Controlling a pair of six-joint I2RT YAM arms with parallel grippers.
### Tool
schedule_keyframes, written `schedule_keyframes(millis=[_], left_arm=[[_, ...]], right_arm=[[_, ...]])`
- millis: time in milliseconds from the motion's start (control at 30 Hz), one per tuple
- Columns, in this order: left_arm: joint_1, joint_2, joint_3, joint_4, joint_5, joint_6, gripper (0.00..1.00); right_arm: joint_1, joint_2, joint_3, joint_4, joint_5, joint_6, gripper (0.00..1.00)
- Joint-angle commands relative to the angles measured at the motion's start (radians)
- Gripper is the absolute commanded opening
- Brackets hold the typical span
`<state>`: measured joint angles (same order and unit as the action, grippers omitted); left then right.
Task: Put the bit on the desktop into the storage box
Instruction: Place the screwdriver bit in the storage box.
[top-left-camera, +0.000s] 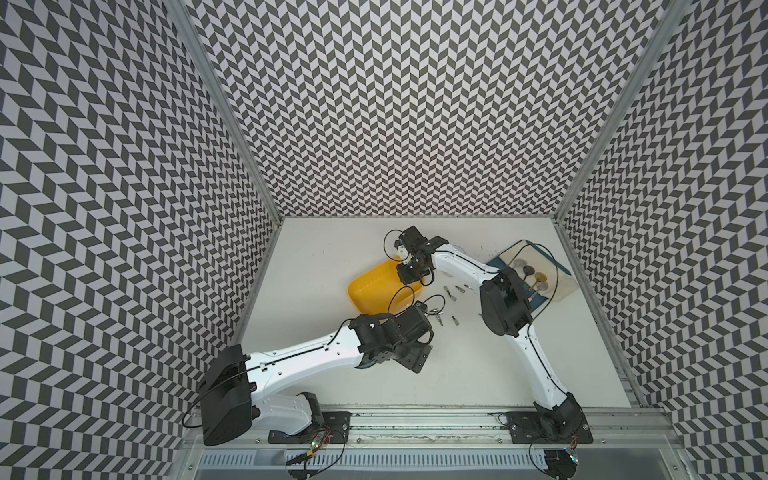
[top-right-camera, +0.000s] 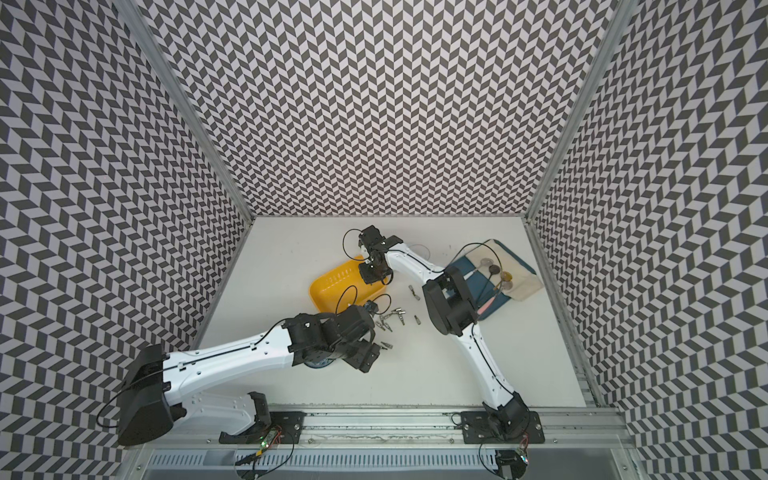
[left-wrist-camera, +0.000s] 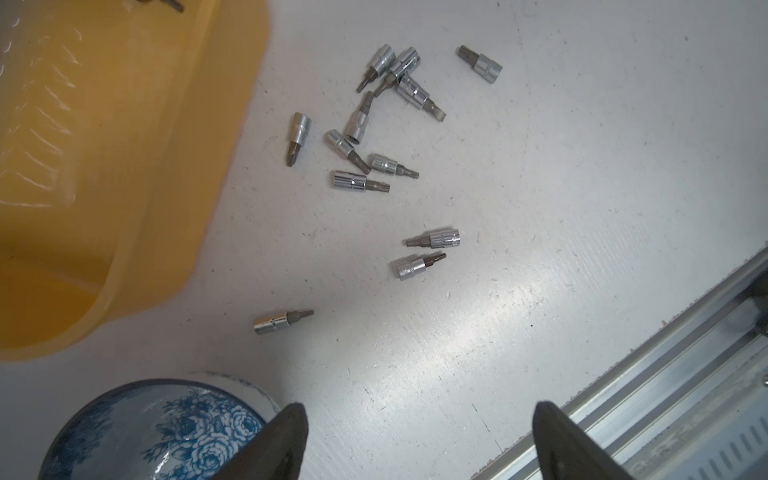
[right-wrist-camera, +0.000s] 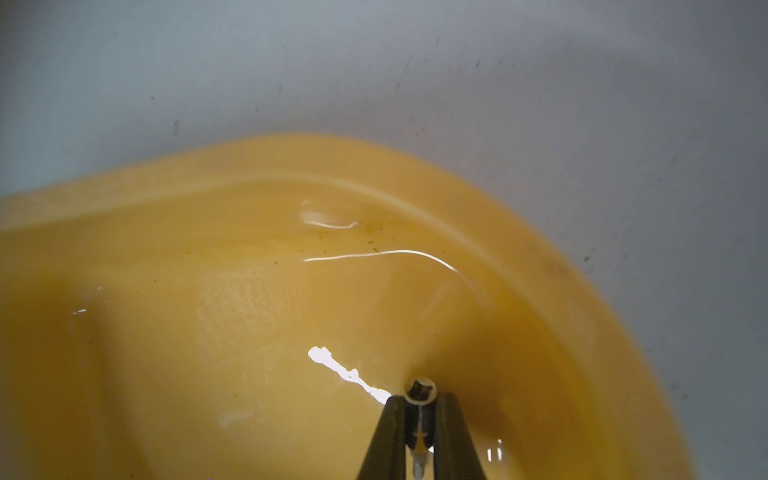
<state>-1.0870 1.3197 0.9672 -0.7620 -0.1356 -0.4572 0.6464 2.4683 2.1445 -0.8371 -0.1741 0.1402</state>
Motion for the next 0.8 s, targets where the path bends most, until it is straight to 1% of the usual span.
schedule_keyframes(millis=[0, 133, 167, 267, 300, 400, 467, 600, 767], left_arm=[[-0.006, 0.023, 0.008, 0.043, 0.008, 0.047, 0.89], [-0.006, 0.056, 0.008, 0.05, 0.007, 0.055, 0.89], [-0.006, 0.06, 0.008, 0.052, 0.005, 0.056, 0.89], [-0.006, 0.077, 0.005, 0.061, 0.007, 0.058, 0.89], [-0.006, 0.081, 0.004, 0.063, 0.007, 0.058, 0.89], [-0.006, 0.089, -0.003, 0.073, 0.004, 0.058, 0.88], [-0.005, 0.094, -0.008, 0.083, 0.003, 0.084, 0.87], [-0.005, 0.109, -0.01, 0.104, -0.001, 0.104, 0.85], [-0.005, 0.157, -0.024, 0.144, 0.002, 0.126, 0.81]], right_arm=[[0.016, 0.033, 0.021, 0.0, 0.034, -0.024, 0.0], [0.016, 0.044, 0.02, -0.006, 0.049, -0.026, 0.01], [0.016, 0.047, 0.021, -0.008, 0.048, -0.027, 0.04], [0.016, 0.046, 0.024, -0.014, 0.038, -0.025, 0.21], [0.016, 0.042, 0.026, -0.013, 0.021, -0.029, 0.26], [0.016, 0.036, 0.046, -0.013, -0.018, -0.024, 0.36], [0.016, 0.028, 0.061, -0.013, -0.031, -0.018, 0.37], [0.016, 0.004, 0.081, -0.008, -0.047, -0.011, 0.44], [0.013, -0.057, 0.084, 0.014, -0.084, -0.001, 0.54]])
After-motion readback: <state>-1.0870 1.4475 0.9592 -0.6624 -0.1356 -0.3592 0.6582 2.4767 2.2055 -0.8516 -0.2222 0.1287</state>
